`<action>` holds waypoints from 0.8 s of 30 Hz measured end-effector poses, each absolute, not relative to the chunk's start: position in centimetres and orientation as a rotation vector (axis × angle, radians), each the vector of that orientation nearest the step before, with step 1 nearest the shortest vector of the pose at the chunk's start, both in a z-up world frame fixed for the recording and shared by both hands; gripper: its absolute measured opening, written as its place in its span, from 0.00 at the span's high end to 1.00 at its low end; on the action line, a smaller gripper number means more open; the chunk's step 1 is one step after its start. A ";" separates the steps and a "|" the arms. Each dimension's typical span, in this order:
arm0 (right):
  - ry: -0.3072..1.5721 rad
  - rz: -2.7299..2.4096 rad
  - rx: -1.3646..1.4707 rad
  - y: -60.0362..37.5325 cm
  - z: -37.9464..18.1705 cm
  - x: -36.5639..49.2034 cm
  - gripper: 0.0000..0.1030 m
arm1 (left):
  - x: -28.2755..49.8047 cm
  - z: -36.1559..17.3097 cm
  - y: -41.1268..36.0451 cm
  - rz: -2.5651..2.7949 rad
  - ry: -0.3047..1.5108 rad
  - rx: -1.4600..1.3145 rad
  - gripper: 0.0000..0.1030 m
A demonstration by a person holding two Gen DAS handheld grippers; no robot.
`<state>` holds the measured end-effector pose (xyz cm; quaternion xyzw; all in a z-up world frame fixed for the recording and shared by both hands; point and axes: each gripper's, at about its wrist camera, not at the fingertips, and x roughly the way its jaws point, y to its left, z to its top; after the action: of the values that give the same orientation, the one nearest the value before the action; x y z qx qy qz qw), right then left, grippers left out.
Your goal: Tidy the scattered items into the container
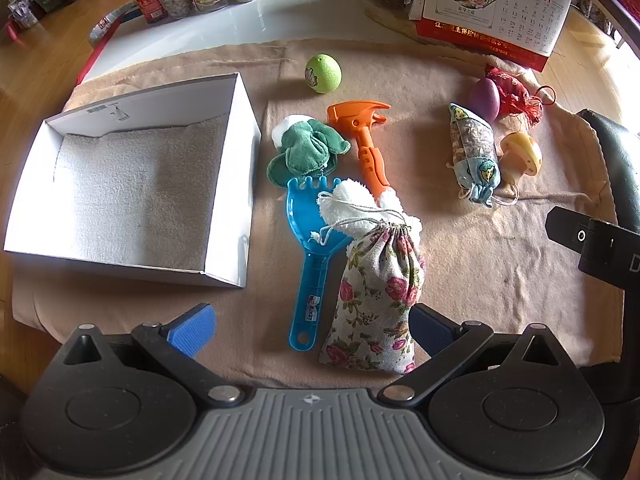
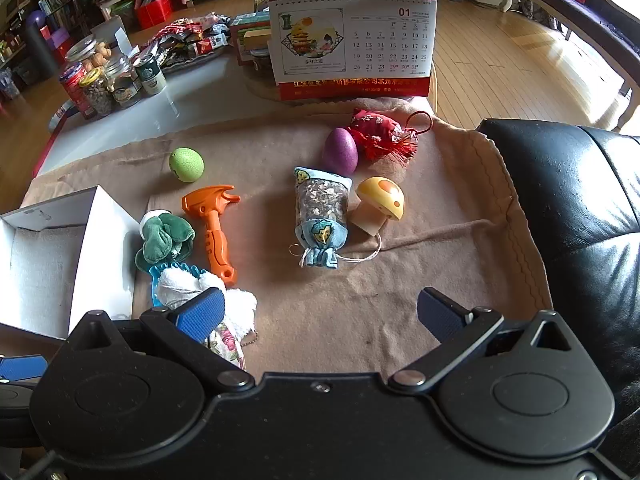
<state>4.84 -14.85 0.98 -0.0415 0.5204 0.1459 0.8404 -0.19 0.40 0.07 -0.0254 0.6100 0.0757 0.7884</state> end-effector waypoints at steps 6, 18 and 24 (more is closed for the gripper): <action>1.099 0.312 -0.094 -14.5 0.9 4.6 0.03 | -0.3 0.1 0.5 0.169 1.313 -0.060 0.01; 1.099 0.315 -0.098 -14.3 0.8 4.4 0.03 | -0.3 0.1 0.5 0.183 1.314 -0.069 0.01; 1.100 0.316 -0.096 -14.2 0.8 4.3 0.03 | -0.3 0.1 0.5 0.190 1.313 -0.075 0.01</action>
<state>4.32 -14.19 0.81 -0.0454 0.5204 0.1492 0.8396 -0.30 0.53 0.10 -0.0350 0.6093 0.0881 0.7873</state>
